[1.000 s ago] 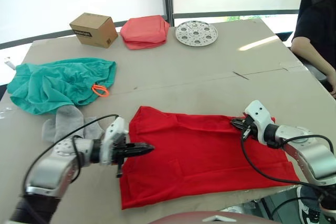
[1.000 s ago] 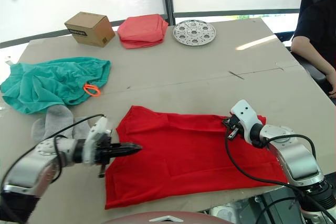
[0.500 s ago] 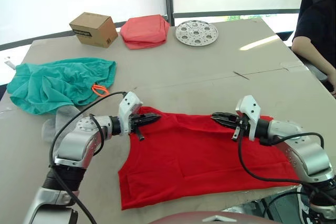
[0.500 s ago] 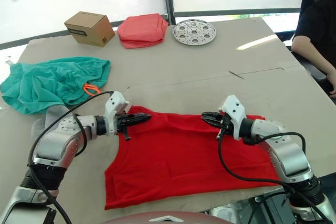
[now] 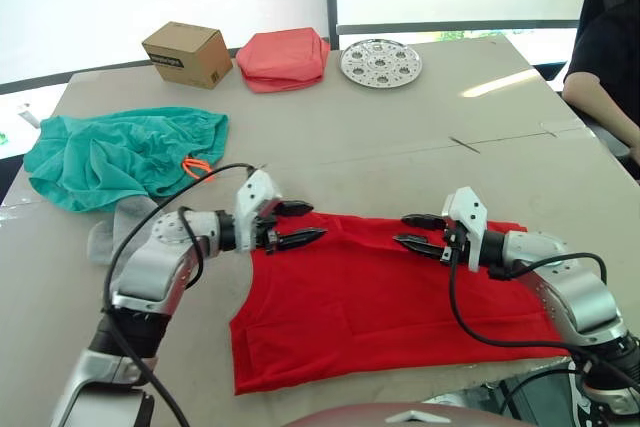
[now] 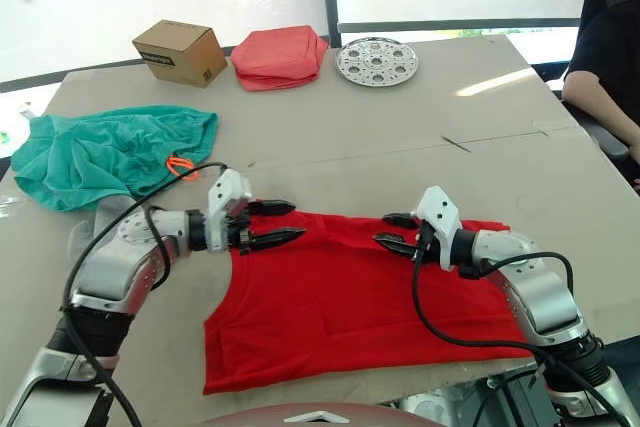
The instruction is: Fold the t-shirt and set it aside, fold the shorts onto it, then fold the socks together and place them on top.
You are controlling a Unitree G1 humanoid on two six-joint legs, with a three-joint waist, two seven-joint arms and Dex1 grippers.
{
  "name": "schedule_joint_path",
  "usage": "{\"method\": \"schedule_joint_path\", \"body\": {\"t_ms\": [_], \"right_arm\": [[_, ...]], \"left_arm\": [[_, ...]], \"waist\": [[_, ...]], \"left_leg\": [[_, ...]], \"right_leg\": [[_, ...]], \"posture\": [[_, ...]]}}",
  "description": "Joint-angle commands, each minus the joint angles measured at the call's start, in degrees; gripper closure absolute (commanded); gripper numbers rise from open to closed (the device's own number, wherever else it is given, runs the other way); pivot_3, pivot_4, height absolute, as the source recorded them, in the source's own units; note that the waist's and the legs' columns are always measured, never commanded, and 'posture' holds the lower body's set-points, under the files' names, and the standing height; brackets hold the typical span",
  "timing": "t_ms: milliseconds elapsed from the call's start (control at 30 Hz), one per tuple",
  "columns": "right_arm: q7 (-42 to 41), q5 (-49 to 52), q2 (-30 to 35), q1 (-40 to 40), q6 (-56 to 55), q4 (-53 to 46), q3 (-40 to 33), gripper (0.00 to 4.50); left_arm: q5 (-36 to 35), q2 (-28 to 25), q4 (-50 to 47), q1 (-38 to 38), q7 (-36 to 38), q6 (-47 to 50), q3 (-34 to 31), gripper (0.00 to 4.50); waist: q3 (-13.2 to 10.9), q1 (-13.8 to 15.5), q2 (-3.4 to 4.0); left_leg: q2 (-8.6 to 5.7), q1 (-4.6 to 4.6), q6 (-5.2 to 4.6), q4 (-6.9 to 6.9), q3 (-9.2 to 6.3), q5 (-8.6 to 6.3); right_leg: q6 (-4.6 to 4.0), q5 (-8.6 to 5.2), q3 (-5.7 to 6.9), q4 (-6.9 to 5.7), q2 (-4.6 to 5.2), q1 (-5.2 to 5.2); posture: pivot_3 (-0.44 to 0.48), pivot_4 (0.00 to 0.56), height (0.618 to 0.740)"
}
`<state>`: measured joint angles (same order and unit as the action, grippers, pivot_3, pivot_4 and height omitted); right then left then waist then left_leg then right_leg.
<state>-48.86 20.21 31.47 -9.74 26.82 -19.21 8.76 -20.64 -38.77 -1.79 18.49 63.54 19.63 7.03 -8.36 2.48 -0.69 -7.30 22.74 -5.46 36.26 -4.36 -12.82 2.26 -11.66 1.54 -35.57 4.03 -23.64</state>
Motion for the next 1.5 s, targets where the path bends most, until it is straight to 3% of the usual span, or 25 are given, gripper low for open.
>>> {"method": "schedule_joint_path", "body": {"t_ms": [33,100,167,267,333,400,600,867,1067,1167,1300,1500], "right_arm": [[0.29,-0.21,0.13,-0.17,-1.27,-1.73,-0.35,2.63],[0.52,-0.31,0.24,0.14,-1.19,-2.24,-0.4,2.63],[0.9,-0.41,0.45,0.73,-1.08,-2.97,-0.62,2.63],[1.6,-0.44,0.56,1.67,-0.73,-4.02,-1.04,2.63],[2.06,-0.49,0.57,2.21,-0.67,-4.52,-1.22,2.63],[2.7,-0.67,0.64,3.01,-0.79,-4.98,-1.45,2.63],[4.21,-1.17,0.28,3.96,-1.3,-5.06,-1.54,2.63],[3.55,-1.14,0.52,3.27,-1.8,-3.26,-1.46,2.63],[1.82,-1.39,0.94,2.75,-2.27,-1.44,-0.88,2.63],[1.06,-1.51,0.98,2.19,-2.12,-0.69,-0.48,2.63],[-0.57,-2.07,0.76,0.4,-2.34,0.59,1.11,2.63],[1.67,-6.93,-2.85,-7.34,-1.83,8.4,5.88,2.63]], "left_arm": [[4.21,0.98,4.94,4.44,2.63,-5.98,2.97,1.23],[6.44,1.08,8.3,6.39,4.31,-8.89,4.75,1.23],[7.9,1.44,11.89,8.21,5.75,-10.66,6.07,1.62],[9.94,1.55,16.82,9.75,9.31,-14.91,7.84,2.68],[10.38,2.28,19.56,10.65,10.35,-16.62,7.9,3.91],[9.4,3.08,20.58,11.18,11.41,-17.13,7.03,4.45],[6.45,0.88,11.91,5.21,11.51,-20.01,1.94,4.45],[7.02,-1.65,-7.5,-11.05,2.95,-26.38,-5.87,4.45],[13.64,-1.08,-13.28,-21.57,-4.31,-34.39,-7.24,4.45],[16.08,-0.28,-12.9,-22.92,-7.77,-36.67,-7.1,4.45],[15.19,1.56,-13.16,-21.05,-10.94,-32.54,-6.27,4.45],[14.86,1.45,-9.17,-14.63,-9.12,-30.97,-3.71,4.45]], "waist": [[0.0,-0.1,0.0],[0.0,-0.14,0.0],[0.0,-0.35,0.0],[0.0,-0.22,0.0],[0.0,-0.21,0.0],[0.01,-0.2,-0.01],[0.0,-0.6,-0.01],[-0.01,-1.02,0.02],[-0.02,-0.76,0.03],[-0.03,-0.24,0.05],[-0.02,-0.13,0.04],[-0.02,-0.35,0.03]], "left_leg": [[0.0,0.0,0.0,0.0,0.0,0.0],[0.0,0.0,0.0,0.0,0.0,0.0],[0.0,0.0,0.01,0.0,0.0,0.01],[0.0,0.01,0.03,-0.03,-0.02,0.02],[0.0,0.01,0.01,-0.03,-0.02,0.01],[0.0,0.02,-0.01,-0.01,-0.02,-0.01],[0.0,0.02,-0.02,0.01,-0.02,0.0],[0.0,0.02,-0.02,-0.05,-0.02,-0.01],[0.0,0.0,-0.02,-0.04,-0.02,-0.01],[0.0,0.0,-0.02,-0.04,-0.02,-0.01],[0.0,0.01,-0.02,-0.03,-0.02,-0.01],[0.0,-0.01,-0.01,0.0,-0.02,0.0]], "right_leg": [[0.0,0.0,0.0,0.0,0.0,0.0],[0.01,0.0,0.01,0.0,-0.02,-0.02],[0.0,0.01,0.01,-0.01,-0.02,-0.02],[-0.01,0.01,0.02,-0.01,-0.02,-0.04],[-0.01,0.01,0.01,0.0,-0.02,-0.04],[0.0,0.01,0.01,0.0,-0.01,-0.03],[0.01,0.01,0.0,0.0,-0.01,-0.04],[-0.11,-0.07,-0.01,0.04,0.01,-0.02],[-0.11,-0.21,0.0,0.03,0.0,-0.01],[-0.05,-0.24,0.0,0.03,0.0,-0.01],[0.01,-0.27,0.01,0.03,0.0,0.0],[0.2,-0.1,0.05,0.0,-0.02,-0.01]], "posture": [[0.0,0.15,0.74],[0.0,0.15,0.74],[0.0,0.15,0.74],[0.0,0.15,0.74],[0.0,0.15,0.74],[0.0,0.15,0.74],[0.0,0.15,0.74],[0.0,0.15,0.74],[0.0,0.15,0.74],[0.0,0.15,0.74],[0.0,0.15,0.74],[0.0,0.15,0.74]]}}
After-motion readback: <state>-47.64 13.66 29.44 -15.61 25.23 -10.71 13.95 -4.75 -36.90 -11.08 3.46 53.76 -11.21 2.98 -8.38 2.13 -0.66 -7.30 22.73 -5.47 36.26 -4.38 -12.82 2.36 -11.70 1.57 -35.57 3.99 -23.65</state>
